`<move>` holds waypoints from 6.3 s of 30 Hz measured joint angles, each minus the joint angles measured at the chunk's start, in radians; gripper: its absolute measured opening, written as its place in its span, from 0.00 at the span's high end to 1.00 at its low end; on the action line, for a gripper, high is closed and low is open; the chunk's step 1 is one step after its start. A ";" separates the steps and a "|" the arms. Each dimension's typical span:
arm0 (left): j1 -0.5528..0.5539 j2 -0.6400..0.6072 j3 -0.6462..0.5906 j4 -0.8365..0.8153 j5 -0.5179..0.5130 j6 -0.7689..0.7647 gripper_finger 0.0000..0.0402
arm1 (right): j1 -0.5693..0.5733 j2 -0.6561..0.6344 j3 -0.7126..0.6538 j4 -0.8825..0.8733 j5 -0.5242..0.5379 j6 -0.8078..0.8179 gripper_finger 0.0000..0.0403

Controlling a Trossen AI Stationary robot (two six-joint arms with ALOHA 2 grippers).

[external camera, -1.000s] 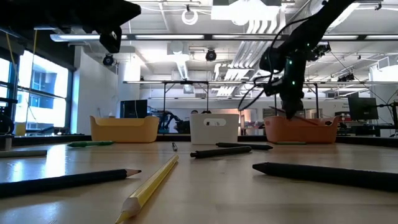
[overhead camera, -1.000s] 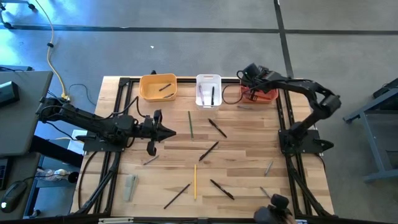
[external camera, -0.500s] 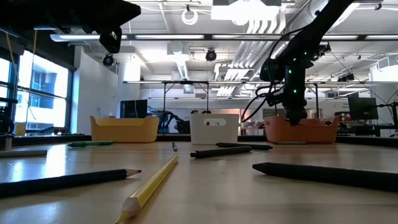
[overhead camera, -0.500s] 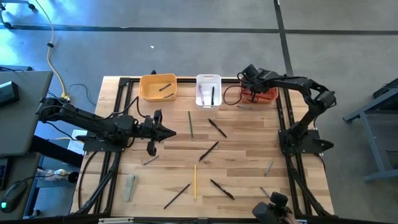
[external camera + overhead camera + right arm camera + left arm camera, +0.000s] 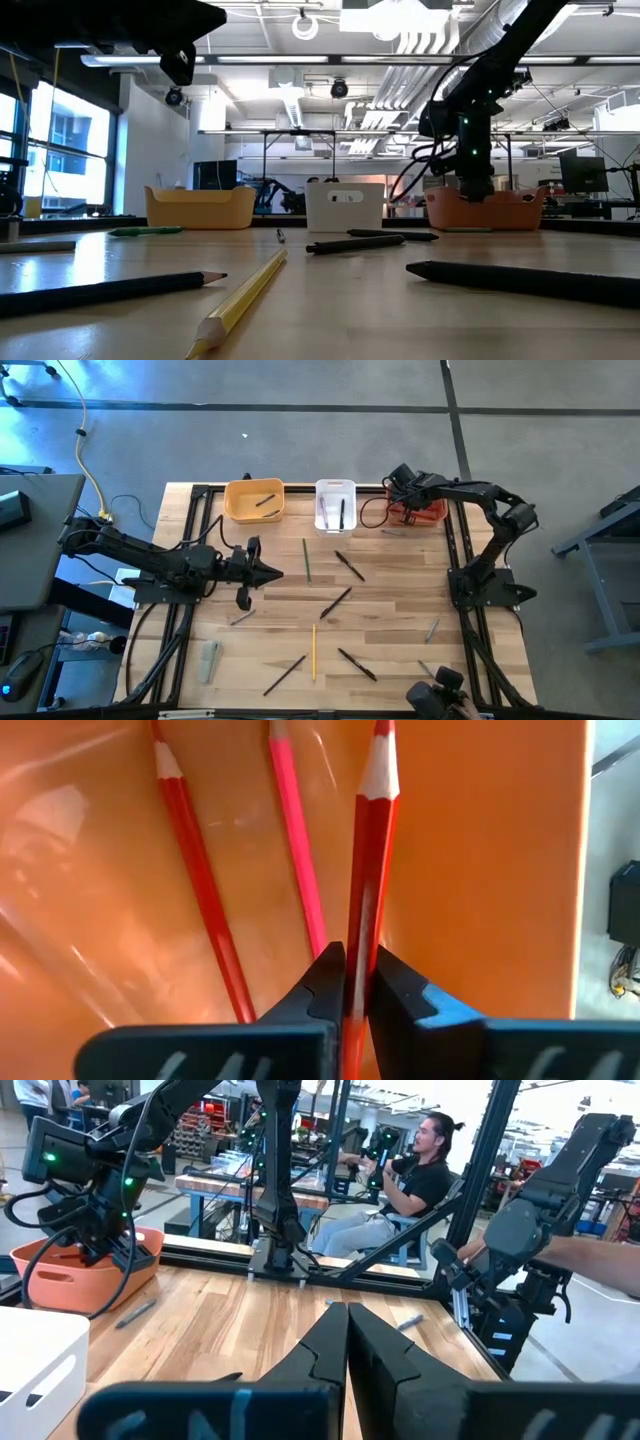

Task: Sort crayons/erasers/pens/pencils in bins
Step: Put the red pencil into the orange bin, then put the black pen into the white bin, then put the gray crayon into the yellow bin

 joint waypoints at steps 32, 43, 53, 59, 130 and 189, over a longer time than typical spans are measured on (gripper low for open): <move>0.000 0.000 0.000 0.000 -0.002 0.012 1.00 | 0.001 -0.392 0.000 -0.041 -0.264 0.177 0.96; 0.000 0.000 0.000 0.000 -0.001 0.062 1.00 | 0.183 -0.500 0.000 0.188 -0.430 0.313 1.00; 0.000 0.000 0.000 0.000 0.000 0.082 1.00 | 0.327 -0.499 -0.374 0.926 -0.430 0.430 1.00; 0.000 0.000 0.000 0.000 0.000 0.081 1.00 | 0.447 -0.499 -0.561 1.147 -0.402 0.528 1.00; 0.069 0.000 -0.111 0.126 -0.209 0.002 1.00 | 1.027 -0.155 -0.192 0.375 0.038 1.009 0.96; 0.112 0.001 -0.110 0.073 -0.364 0.118 1.00 | 0.418 0.324 0.579 -0.128 -0.213 0.967 0.79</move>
